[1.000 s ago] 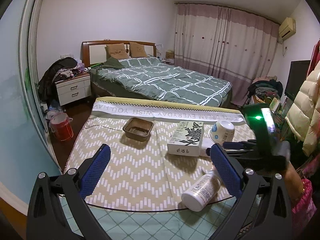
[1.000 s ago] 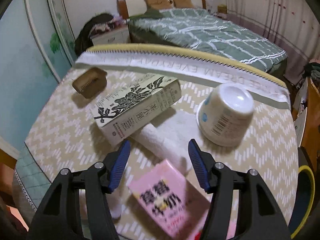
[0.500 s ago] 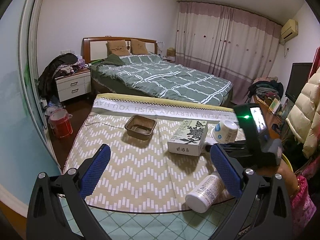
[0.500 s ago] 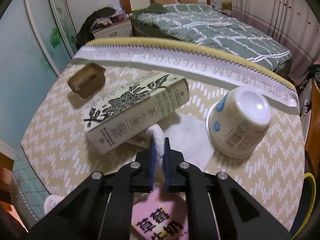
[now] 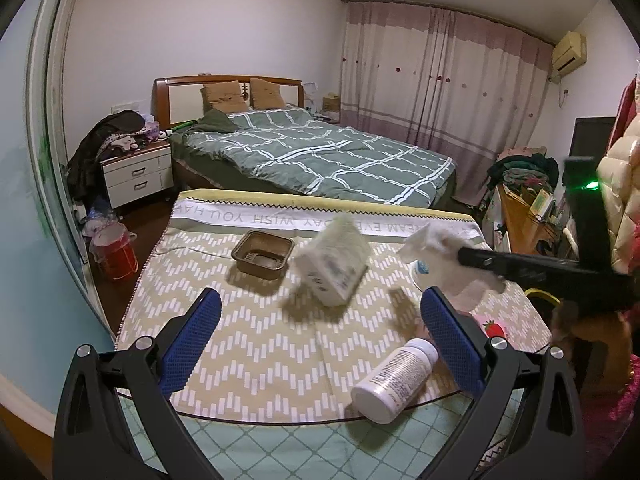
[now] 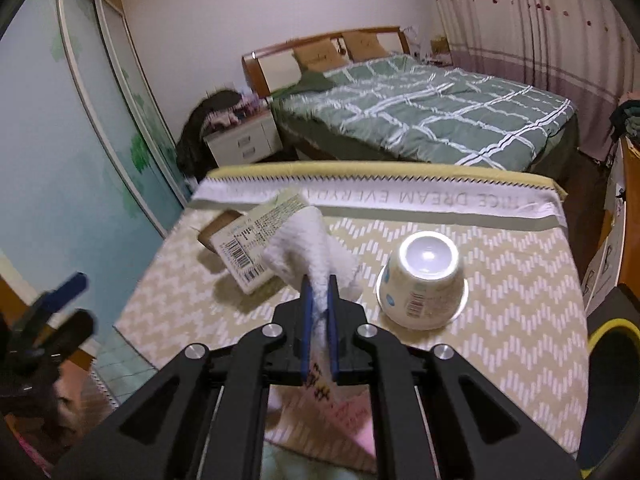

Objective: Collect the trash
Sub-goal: 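Carry the towel with the right gripper over the yellow bin and release, then grasp the white pill bottle with the left gripper, then carry the pill bottle with the left gripper over the yellow bin and release, then grasp the pink strawberry milk carton with the right gripper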

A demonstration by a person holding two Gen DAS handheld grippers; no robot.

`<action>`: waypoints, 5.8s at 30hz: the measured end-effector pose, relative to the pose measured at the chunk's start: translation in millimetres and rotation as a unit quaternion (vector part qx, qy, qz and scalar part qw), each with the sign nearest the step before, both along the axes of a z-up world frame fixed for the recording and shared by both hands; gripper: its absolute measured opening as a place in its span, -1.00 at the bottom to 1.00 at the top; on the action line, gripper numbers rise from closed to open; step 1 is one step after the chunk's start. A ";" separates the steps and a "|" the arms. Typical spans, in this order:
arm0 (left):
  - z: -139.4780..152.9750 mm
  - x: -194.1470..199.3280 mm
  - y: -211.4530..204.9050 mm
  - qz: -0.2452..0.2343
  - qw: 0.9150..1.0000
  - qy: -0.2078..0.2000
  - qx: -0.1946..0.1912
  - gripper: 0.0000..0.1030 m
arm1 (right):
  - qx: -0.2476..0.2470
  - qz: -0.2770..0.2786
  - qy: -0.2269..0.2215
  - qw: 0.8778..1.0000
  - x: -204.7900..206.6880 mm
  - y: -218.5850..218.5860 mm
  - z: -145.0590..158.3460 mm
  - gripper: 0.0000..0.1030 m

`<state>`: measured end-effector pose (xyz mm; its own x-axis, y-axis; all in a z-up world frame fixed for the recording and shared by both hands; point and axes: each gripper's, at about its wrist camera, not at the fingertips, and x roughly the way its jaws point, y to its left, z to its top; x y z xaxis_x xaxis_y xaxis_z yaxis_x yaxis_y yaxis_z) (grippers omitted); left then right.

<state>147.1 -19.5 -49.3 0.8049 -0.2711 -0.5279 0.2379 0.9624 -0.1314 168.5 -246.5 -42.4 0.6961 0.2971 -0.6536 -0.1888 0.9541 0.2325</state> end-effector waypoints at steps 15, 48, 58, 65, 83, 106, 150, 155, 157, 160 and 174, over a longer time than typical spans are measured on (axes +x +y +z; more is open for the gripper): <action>-4.1 -10.5 -38.9 -0.043 0.999 0.006 0.010 0.91 | 0.024 -0.105 -0.066 0.992 -92.2 -88.5 28.8 -0.87; -28.4 -6.3 -91.1 -0.085 0.995 0.037 0.044 0.91 | -0.001 -0.365 0.011 0.931 -122.4 -268.4 -61.6 -0.23; -67.3 18.6 -78.9 -0.085 0.991 0.087 0.046 0.91 | 0.002 -0.351 0.010 0.936 -117.9 -259.7 -61.0 -0.23; -94.4 31.0 -81.7 -0.121 0.982 0.142 0.029 0.91 | 0.004 -0.347 0.013 0.938 -114.5 -258.1 -63.5 -0.23; -106.2 36.2 -102.4 -0.169 0.970 0.159 0.073 0.29 | 0.015 -0.339 0.013 0.940 -116.0 -259.8 -66.8 -0.22; -46.0 -12.3 -179.7 -0.273 0.953 0.112 0.061 -0.09 | 0.021 -0.350 -0.016 0.936 -160.4 -267.4 -56.5 -0.22; 0.4 8.4 -355.4 -0.294 0.954 0.052 0.014 0.84 | 0.016 -0.387 -0.009 0.922 -218.6 -306.9 -73.0 -0.08; 5.8 17.3 -254.0 -0.206 0.978 0.034 0.008 0.86 | 0.010 -0.341 -0.009 0.940 -188.6 -267.5 -67.3 -0.07; 5.5 21.2 -209.9 -0.160 0.987 0.034 0.005 0.86 | 0.006 -0.316 -0.008 0.949 -173.9 -246.2 -65.3 -0.06; 3.8 25.6 -145.4 -0.099 0.994 0.037 -0.004 0.87 | -0.003 -0.274 -0.004 0.962 -146.9 -208.8 -61.7 -0.06; -5.0 12.5 -13.2 -0.017 0.999 0.026 -0.036 0.87 | -0.013 -0.059 0.013 0.998 -67.2 -46.4 -58.9 0.30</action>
